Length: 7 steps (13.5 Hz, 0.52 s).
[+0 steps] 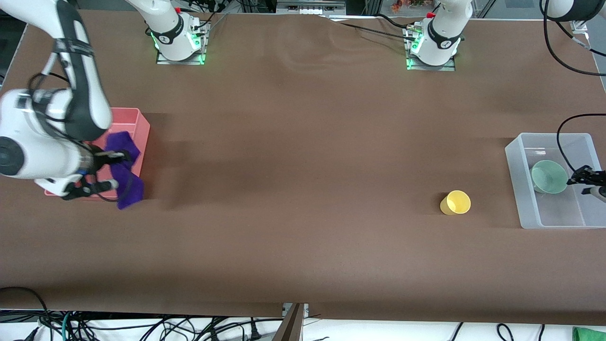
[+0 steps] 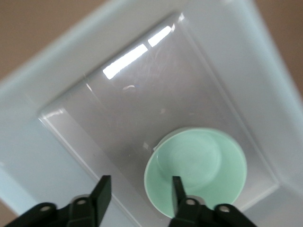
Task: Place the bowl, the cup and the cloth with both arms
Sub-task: 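Carry the purple cloth into the pink bin with the right gripper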
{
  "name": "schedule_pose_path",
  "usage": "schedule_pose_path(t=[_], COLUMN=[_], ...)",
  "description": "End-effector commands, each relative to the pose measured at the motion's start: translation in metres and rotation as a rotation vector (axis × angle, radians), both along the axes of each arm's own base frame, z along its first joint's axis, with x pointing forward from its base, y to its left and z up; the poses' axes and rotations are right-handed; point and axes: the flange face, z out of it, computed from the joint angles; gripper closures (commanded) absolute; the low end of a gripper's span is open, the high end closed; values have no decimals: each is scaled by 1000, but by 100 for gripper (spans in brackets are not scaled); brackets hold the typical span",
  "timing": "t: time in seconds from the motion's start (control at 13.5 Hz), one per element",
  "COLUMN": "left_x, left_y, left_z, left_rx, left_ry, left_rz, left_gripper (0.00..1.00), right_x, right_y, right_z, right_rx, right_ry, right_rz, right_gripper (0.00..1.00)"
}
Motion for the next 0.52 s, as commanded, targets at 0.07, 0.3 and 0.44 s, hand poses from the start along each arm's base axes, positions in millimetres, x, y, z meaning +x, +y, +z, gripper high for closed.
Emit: schedule_pose_path(t=[0.07, 0.3, 0.44], left_x=[25, 40, 49], left_y=[-98, -179, -227], left_z=[78, 80, 75], left_rx=[-13, -136, -239], left_ry=[18, 47, 66], left_rz=[43, 74, 156], left_gripper=[0, 0, 0], right_x=[-27, -55, -73], right_y=[-63, -107, -126], right_z=[4, -26, -55], right_rx=[9, 2, -5], right_ry=[75, 118, 102], right_rz=[50, -21, -48], right_gripper=[100, 100, 100])
